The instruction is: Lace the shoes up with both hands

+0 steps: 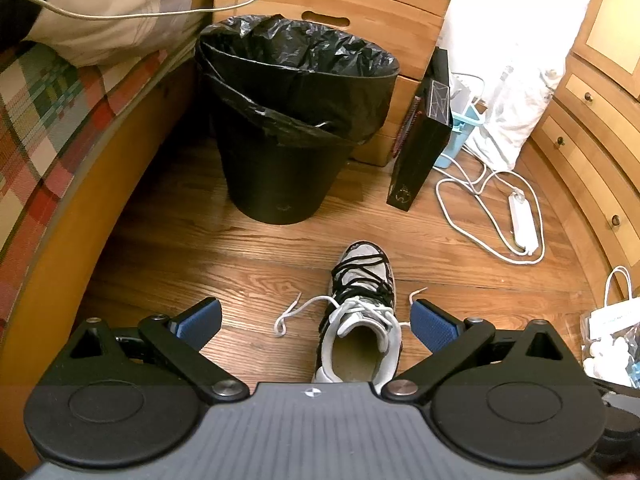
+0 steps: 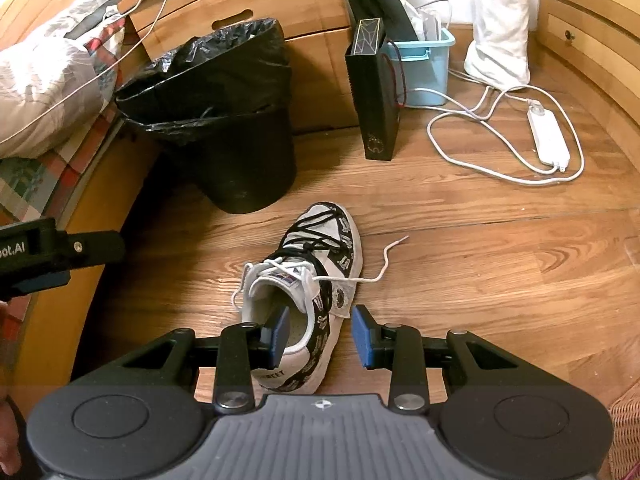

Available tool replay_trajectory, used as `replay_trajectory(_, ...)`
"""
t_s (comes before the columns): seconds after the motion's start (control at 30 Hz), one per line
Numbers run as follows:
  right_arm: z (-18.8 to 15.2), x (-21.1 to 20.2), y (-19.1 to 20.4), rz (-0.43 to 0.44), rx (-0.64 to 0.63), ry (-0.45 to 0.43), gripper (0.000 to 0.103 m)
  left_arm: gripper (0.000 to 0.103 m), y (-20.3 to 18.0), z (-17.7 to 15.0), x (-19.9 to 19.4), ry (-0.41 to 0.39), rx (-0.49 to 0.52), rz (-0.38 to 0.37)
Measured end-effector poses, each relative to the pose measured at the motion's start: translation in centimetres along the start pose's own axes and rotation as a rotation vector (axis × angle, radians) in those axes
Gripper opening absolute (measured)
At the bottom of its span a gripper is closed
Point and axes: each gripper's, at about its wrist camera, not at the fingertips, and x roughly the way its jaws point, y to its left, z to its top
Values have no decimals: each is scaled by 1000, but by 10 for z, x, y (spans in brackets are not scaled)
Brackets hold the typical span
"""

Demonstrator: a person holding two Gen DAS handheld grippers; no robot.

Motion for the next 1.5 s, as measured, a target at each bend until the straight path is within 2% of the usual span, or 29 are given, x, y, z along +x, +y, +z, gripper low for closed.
replay_trajectory(0.43,1,0,-3,-2,7,4,38,103,-2,-4,11,20,35,16)
replay_trajectory(0.73,6,-9,0,-43,-34,-48,42,103,0,-4,23,64,33,16)
replay_trajectory(1.0,10,-7,4,-18,-44,-41,42,103,-1,-7,31,105,30,17)
replay_trajectory(1.5,11,-7,3,-29,-29,-25,42,103,-4,-12,39,152,33,-6)
